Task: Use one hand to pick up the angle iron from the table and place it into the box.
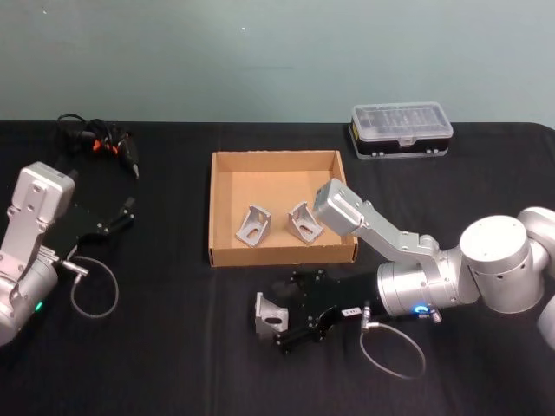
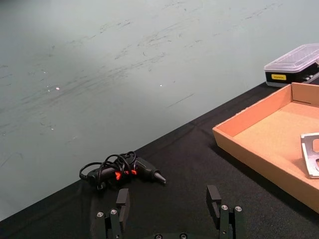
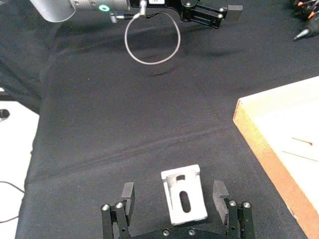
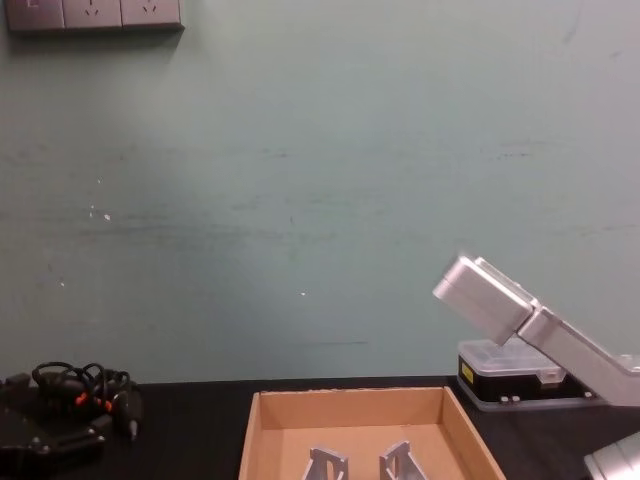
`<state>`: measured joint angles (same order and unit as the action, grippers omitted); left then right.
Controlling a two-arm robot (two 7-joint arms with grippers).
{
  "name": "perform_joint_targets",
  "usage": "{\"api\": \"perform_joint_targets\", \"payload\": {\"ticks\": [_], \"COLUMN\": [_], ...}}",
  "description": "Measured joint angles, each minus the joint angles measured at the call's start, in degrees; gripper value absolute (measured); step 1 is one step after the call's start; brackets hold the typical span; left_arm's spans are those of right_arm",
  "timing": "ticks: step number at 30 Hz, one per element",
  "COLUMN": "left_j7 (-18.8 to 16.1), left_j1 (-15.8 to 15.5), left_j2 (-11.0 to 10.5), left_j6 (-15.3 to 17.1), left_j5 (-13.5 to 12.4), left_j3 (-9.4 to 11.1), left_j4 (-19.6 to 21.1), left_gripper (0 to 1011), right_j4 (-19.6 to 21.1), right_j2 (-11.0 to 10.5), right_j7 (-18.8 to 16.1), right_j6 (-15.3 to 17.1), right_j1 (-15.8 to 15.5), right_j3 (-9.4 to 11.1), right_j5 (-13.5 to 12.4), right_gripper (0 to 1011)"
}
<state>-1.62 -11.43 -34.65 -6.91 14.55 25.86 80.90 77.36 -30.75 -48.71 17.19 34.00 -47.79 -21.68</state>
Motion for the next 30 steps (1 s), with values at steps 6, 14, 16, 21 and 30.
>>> {"api": "perform_joint_targets", "payload": {"ticks": [6, 14, 16, 21, 30], "left_j7": [0.0, 0.0, 0.0, 0.0, 0.0], "left_j1": [0.0, 0.0, 0.0, 0.0, 0.0], "left_j2": [0.0, 0.0, 0.0, 0.0, 0.0], "left_j6": [0.0, 0.0, 0.0, 0.0, 0.0], "left_j5": [0.0, 0.0, 0.0, 0.0, 0.0], "left_j3": [0.0, 0.0, 0.0, 0.0, 0.0], "left_j4": [0.0, 0.0, 0.0, 0.0, 0.0], "left_gripper": [1011, 1011, 1011, 1011, 1011], "right_j4": [-2.72, -5.26, -5.89, -6.98, -8.25], "right_j2": [1.57, 3.07, 3.47, 4.22, 5.3], "right_j7": [-0.35, -0.87, -1.01, -1.33, -1.78], "right_j6": [-0.92, -1.75, -2.0, -2.41, -2.95], "right_j1": [1.32, 2.43, 2.66, 3.03, 3.53], "right_j3": [-0.77, -1.44, -1.61, -2.02, -2.66], "right_j5": [0.08, 0.18, 0.21, 0.35, 0.58], "right_gripper": [1004, 1004, 1004, 1004, 1004]}}
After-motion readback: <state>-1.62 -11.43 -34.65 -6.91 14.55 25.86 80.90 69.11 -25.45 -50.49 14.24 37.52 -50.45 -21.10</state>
